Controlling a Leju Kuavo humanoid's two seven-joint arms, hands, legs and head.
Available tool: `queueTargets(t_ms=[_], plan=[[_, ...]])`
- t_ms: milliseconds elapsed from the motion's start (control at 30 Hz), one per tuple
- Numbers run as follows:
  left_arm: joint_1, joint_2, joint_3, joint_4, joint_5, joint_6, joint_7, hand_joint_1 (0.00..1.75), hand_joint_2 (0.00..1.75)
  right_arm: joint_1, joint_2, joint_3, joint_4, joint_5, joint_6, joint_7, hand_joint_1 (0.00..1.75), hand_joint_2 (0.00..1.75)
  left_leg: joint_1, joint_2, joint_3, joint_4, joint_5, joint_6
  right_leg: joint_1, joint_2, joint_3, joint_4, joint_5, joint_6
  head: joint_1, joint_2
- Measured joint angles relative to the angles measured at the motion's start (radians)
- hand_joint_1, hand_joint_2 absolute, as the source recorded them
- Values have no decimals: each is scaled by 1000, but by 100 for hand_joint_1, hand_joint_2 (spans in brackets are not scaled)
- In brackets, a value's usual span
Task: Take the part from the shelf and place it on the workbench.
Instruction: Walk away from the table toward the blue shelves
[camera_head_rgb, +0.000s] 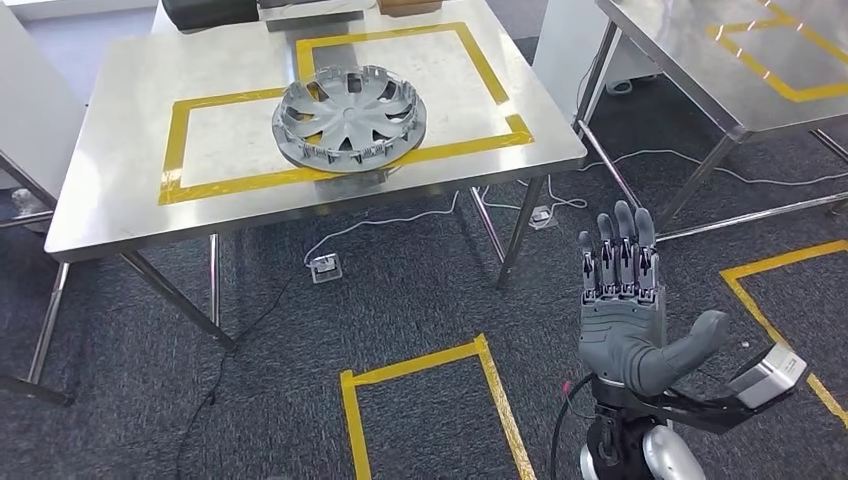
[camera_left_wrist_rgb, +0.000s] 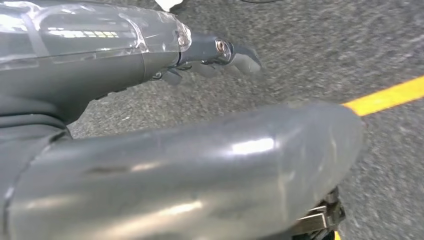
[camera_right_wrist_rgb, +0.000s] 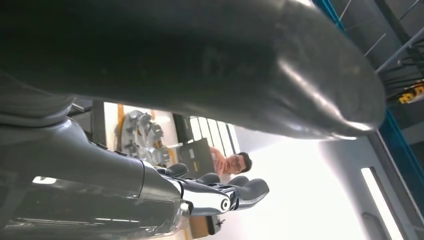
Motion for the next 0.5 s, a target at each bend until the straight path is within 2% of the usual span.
queueTargets(t_ms=[33, 67, 100, 133, 167, 200, 267, 300, 367, 433, 467, 500], plan=[[0, 0, 0, 0, 0, 0, 0, 0, 0, 2, 0, 0, 0, 0, -3, 0, 0, 0, 4, 1, 21, -7, 36, -5, -4, -1, -17, 7, 8, 5, -3, 0], [0, 0, 0, 0, 0, 0, -1, 0, 0, 5, 0, 0, 0, 0, -5, 0, 0, 0, 8, 2, 59, -47, 68, -11, -7, -1, -33, 18, 14, 10, -7, 0], [-1, 0, 0, 0, 0, 1, 0, 0, 0, 7, 0, -1, 0, 0, -8, 0, 0, 0, 11, 2, 107, -109, 76, -17, -10, -1, -49, 30, 17, 16, -12, 0], [-1, 0, 0, 0, 0, 1, 0, 0, 0, 8, 0, -3, -1, 0, -11, 0, 0, 0, 13, 2, 153, -174, 65, -17, -10, -1, -61, 43, 18, 21, -16, 0], [-2, 0, 0, 0, 0, 1, 0, 0, 0, 9, -1, -6, -2, 0, -15, 0, 0, 0, 13, 1, 186, -227, 41, -13, -10, 0, -71, 55, 20, 27, -19, 0], [-3, 0, 0, 0, 0, 1, 0, 0, 0, 10, -1, -10, -3, -1, -20, 0, 0, 0, 11, 0, 203, -257, 18, -4, -9, 1, -79, 63, 23, 33, -21, 0], [-2, 0, 0, 0, 0, 1, 2, 0, 0, 15, -3, -20, -2, -1, -42, 4, 0, 0, 11, 1, 202, -272, 6, 18, -10, 6, -89, 74, 28, 45, -18, 0], [-2, 0, 0, 0, 0, 1, 3, 0, 0, 20, -5, -26, 0, 1, -58, 9, 0, 0, 11, 3, 198, -270, 10, 27, -11, 8, -96, 86, 19, 50, -15, 0], [-1, 0, 0, 0, -1, 1, 4, 0, 0, 28, -11, -43, 12, 2, -93, 22, 0, 0, 10, 10, 188, -272, 21, 43, -14, 9, -127, 165, -39, 61, -5, 0], [-1, 0, 0, 0, -1, 1, 5, 0, 0, 36, -18, -64, 39, -4, -118, 30, 0, 0, 3, 17, 177, -271, 30, 52, -16, 9, -170, 295, -110, 68, 5, 0], [-1, 0, 0, 0, -1, 1, 6, 0, 0, 40, -19, -73, 59, -12, -125, 32, 0, 0, -1, 21, 173, -271, 33, 55, -16, 9, -181, 339, -128, 68, 9, 0], [0, 0, 0, 0, -1, 0, 6, 0, 0, 43, -20, -83, 84, -28, -130, 36, 0, 0, -5, 26, 169, -270, 36, 57, -16, 9, -175, 348, -127, 64, 14, 0]])
